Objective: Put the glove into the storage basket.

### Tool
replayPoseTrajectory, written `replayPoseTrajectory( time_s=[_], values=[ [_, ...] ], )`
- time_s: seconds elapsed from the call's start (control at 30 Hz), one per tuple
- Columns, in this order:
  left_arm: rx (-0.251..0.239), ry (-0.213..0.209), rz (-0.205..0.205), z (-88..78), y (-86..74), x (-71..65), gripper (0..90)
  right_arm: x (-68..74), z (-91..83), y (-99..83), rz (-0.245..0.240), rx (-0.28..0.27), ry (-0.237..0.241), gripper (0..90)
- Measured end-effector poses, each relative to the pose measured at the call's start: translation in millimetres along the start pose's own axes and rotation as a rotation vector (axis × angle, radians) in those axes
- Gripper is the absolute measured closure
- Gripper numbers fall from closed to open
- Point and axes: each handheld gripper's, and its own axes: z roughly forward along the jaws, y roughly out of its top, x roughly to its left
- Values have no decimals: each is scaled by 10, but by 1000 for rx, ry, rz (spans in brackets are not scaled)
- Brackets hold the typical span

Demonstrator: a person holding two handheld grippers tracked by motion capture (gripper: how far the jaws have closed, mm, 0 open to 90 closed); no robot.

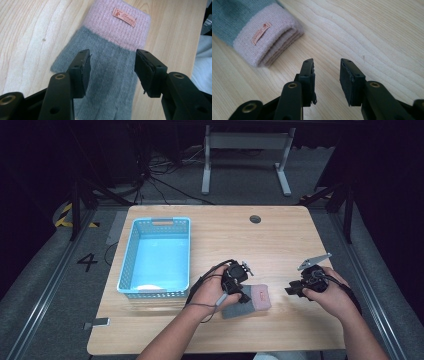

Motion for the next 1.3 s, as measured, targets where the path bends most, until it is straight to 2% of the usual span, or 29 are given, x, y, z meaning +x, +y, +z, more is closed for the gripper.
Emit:
replayPoseTrajectory(
  time_s=[0.1, 0.47, 0.53, 0.57, 0.63, 0.77, 0.83, 1.03, 1.1, 1.17, 1.3],
  values=[
    [45, 13, 1, 80, 25, 1, 443, 5, 2, 2, -4, -3, 5, 637],
    [92, 62, 11, 221, 45, 23, 398, 30, 16, 25, -13, -8, 14, 625],
    [96, 76, 3, 225, 49, 25, 391, 35, 20, 28, -12, -7, 17, 623],
    [105, 79, -10, 231, 50, 25, 353, 36, 26, 29, -16, -7, 19, 622],
    [120, 91, -17, 252, 52, 28, 338, 39, 27, 30, -17, -7, 19, 620],
    [127, 107, -20, 268, 53, 29, 288, 51, 24, 35, -19, -11, 23, 616],
    [148, 116, -21, 284, 57, 35, 274, 53, 24, 35, -20, -11, 23, 615],
    [162, 118, -12, 327, 62, 24, 228, 58, 27, 35, -18, -12, 26, 607],
    [172, 121, 3, 352, 69, 6, 181, 58, 33, 34, -23, -14, 25, 605],
    [192, 129, 23, 369, 82, -5, 174, 57, 35, 34, -23, -12, 28, 604],
    [228, 146, 31, 398, 114, -35, 168, 54, 45, 34, -24, -13, 29, 598]
  ],
)
